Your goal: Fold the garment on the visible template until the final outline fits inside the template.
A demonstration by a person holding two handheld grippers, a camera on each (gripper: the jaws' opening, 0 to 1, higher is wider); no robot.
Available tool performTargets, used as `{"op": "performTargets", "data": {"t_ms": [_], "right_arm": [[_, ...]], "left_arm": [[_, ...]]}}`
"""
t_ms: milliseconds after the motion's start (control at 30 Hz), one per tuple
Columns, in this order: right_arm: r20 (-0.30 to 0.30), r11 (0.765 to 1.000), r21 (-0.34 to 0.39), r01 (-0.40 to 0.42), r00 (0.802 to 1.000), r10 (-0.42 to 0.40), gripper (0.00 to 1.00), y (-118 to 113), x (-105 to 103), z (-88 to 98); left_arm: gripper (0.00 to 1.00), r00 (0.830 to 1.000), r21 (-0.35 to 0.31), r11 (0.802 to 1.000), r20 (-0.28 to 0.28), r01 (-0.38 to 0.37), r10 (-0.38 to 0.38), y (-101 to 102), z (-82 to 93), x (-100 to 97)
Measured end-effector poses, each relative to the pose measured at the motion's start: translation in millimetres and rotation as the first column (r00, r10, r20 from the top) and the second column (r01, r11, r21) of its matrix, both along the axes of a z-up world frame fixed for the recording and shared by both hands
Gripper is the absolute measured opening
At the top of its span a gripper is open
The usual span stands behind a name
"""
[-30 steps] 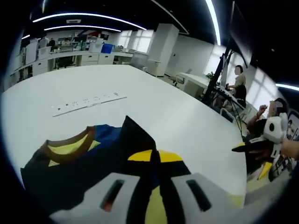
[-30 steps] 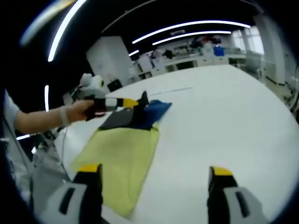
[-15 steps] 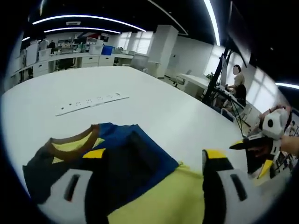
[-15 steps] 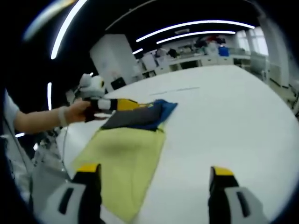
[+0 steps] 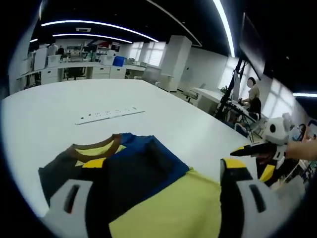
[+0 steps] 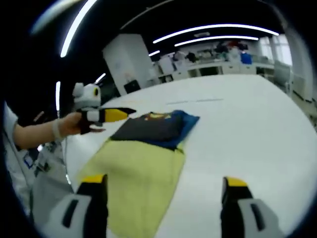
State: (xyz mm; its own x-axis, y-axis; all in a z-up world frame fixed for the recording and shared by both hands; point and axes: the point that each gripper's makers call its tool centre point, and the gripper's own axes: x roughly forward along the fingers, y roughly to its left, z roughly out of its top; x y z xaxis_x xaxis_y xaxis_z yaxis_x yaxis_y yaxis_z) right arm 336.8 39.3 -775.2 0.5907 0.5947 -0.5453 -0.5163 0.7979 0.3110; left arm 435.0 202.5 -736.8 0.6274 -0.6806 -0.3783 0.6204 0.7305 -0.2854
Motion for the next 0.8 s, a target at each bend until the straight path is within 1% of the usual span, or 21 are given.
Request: {"op": "performTargets", "data": {"t_ms": [100,200,267,333,367,400,533,600,633,667,700,767,800], "right_arm": [[0.003,1.0,-0.004,-0.015,1.0,0.015,0.95,8.0,9.9,1.8],[0.008,1.0,-0.012,-0.029,1.0,0.029,0.93,15.9,22.4,1.2],[0.015,0.999,-0.016,-0.036,0.999,0.037,0.92,21.0,29.7,2.1],[0.024,0.999,-0.021,-0.045,0.999,0.045,0.89,28.5,35.8,4.2],[0.034,0.998,-0.03,-0.057,0.998,0.058,0.88,35.6,39.8,6.6],[0.045,0.997,-0.045,-0.065,0.997,0.067,0.87,41.7,46.0,7.0],[0.056,0.993,-0.072,-0.097,0.993,0.102,0.81,59.8,63.1,5.8],[0.045,0.987,-0.093,-0.131,0.99,0.135,0.81,66.6,69.2,2.1],[0.05,0.986,-0.102,-0.135,0.989,0.141,0.8,67.4,73.1,1.8],[0.054,0.983,-0.111,-0.145,0.987,0.151,0.79,69.1,76.9,1.5],[0.052,0.982,-0.114,-0.15,0.986,0.156,0.77,69.4,81.3,0.2],[0.048,0.982,-0.127,-0.143,0.987,0.15,0.73,70.2,88.9,-1.5],[0.053,0.981,-0.132,-0.141,0.987,0.149,0.7,70.4,92.4,-1.7]], "left_arm": [[0.89,1.0,-0.013,1.0,0.011,-0.018,0.018,12.3,4.8,-8.9],[0.89,0.999,-0.037,0.998,0.026,-0.044,0.045,30.4,12.2,-24.5],[0.89,0.998,-0.029,0.998,0.039,-0.055,0.056,39.0,14.2,-31.1],[0.88,0.996,-0.046,0.997,0.049,-0.069,0.071,49.1,20.1,-41.6],[0.89,0.996,-0.05,0.996,0.051,-0.074,0.076,50.9,21.1,-42.7],[0.89,0.994,-0.057,0.994,0.053,-0.093,0.096,58.4,22.3,-47.0],[0.88,0.99,-0.073,0.989,0.055,-0.127,0.131,73.9,23.8,-59.8],[0.88,0.988,-0.065,0.988,0.055,-0.143,0.147,82.7,22.3,-65.0],[0.88,0.988,-0.069,0.987,0.051,-0.144,0.148,86.0,22.2,-69.1],[0.88,0.987,-0.076,0.986,0.051,-0.146,0.15,85.2,22.9,-72.7],[0.87,0.987,-0.074,0.986,0.052,-0.148,0.152,86.4,22.7,-75.5],[0.86,0.984,-0.047,0.985,0.068,-0.164,0.167,94.6,20.5,-82.1],[0.86,0.983,-0.051,0.985,0.066,-0.166,0.17,95.3,20.3,-85.1]]}}
